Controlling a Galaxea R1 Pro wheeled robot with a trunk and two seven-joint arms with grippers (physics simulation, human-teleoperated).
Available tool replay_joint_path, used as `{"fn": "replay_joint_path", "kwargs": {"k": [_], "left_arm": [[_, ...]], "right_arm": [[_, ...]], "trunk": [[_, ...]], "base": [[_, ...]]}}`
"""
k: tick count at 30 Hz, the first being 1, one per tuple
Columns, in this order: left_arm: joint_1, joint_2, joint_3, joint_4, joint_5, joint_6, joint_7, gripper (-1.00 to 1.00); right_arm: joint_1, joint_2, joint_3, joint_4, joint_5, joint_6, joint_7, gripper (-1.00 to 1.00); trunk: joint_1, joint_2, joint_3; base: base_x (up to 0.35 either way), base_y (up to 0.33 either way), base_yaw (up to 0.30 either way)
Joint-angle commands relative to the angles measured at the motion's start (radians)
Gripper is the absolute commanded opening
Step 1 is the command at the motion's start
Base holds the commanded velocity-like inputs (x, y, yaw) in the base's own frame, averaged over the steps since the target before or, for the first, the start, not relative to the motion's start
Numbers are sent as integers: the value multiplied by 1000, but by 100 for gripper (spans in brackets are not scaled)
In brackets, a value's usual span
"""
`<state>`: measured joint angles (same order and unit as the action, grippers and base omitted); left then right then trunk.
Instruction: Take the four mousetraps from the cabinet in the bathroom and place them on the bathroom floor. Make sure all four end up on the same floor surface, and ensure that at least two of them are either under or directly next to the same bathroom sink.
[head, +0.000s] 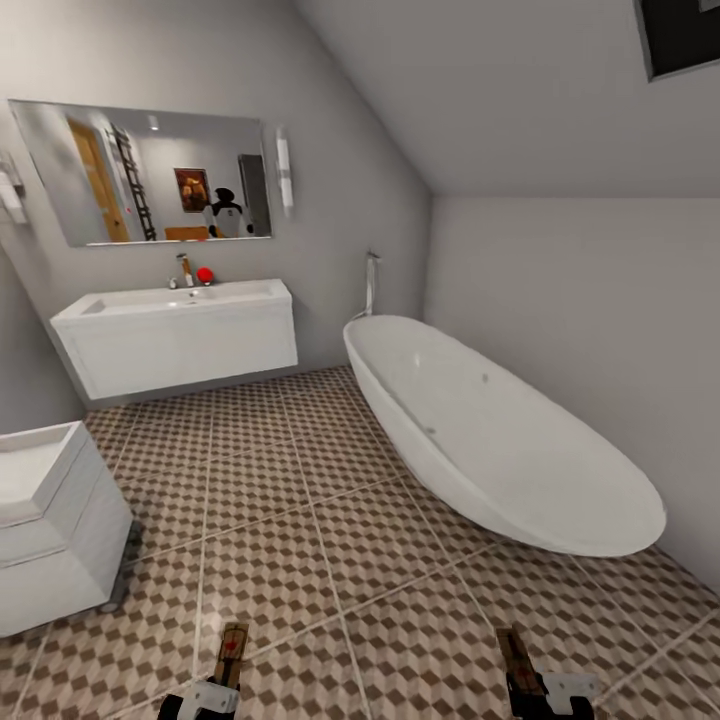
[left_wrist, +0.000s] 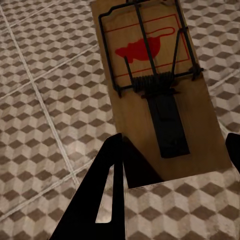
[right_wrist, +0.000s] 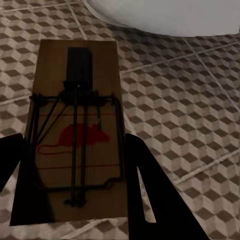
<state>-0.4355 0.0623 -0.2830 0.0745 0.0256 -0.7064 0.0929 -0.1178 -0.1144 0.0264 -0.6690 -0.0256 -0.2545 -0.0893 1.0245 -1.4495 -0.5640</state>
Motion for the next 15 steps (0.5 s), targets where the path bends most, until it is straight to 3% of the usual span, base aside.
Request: {"fn": "replay_joint_path", "kwargs": {"k": [1,15], "left_arm": [[-2,-1,-8,4,1,-5,8,-100],[-2,-1,-8,4,1,-5,8,-100]], "right_arm": [[0,-1,3,0,-5,-3,-3,-100],[0,-1,3,0,-5,-3,-3,-100]], "trunk": [[0,0,-1],[0,0,-1]], "base": [[268,0,261],[269,0,261]]}}
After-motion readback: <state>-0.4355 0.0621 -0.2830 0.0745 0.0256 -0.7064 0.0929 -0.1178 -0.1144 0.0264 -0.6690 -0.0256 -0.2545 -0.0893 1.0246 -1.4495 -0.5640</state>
